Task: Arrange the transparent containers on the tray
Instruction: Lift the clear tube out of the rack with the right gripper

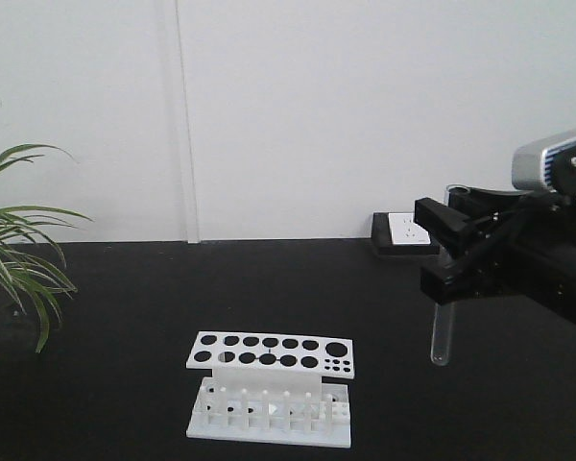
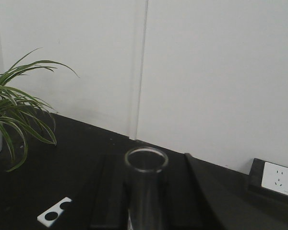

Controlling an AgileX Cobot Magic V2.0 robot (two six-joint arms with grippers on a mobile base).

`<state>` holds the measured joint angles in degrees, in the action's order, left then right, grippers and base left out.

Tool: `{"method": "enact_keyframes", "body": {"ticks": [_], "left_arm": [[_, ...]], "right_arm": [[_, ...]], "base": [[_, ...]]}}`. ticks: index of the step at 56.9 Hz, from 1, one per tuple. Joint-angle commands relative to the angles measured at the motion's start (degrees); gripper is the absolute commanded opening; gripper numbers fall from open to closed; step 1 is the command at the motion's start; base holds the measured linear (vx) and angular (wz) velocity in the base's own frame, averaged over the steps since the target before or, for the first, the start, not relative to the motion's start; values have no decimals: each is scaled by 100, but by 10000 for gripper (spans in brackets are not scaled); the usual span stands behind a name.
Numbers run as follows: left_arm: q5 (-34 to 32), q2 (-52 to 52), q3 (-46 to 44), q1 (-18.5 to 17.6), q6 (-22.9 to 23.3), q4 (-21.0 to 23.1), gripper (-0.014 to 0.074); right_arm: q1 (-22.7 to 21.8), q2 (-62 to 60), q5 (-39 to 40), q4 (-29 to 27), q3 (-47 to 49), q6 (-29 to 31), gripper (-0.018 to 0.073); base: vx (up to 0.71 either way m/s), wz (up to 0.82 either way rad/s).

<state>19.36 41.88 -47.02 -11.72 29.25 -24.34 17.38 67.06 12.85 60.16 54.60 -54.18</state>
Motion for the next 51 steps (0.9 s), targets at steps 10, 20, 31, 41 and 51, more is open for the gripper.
{"method": "enact_keyframes", "body": {"ticks": [10, 20, 31, 41, 51], "left_arm": [[-195, 2, -170, -20, -251, -8, -3], [-77, 2, -170, -20, -250, -13, -3], [-49, 2, -170, -20, -250, -13, -3], [-49, 2, -170, -20, -250, -13, -3], [-49, 2, -170, -20, -250, -13, -3]], "right_arm": [[-12, -665, 119, -13, -225, 0, -13], [-12, -645, 143, 1, -219, 0, -13], [-12, -645, 143, 1, -219, 0, -13], [-12, -645, 143, 1, -219, 0, -13], [-12, -645, 143, 1, -219, 0, -13]], "base": [[0, 0], [0, 0], [0, 0], [0, 0], [0, 0]]}}
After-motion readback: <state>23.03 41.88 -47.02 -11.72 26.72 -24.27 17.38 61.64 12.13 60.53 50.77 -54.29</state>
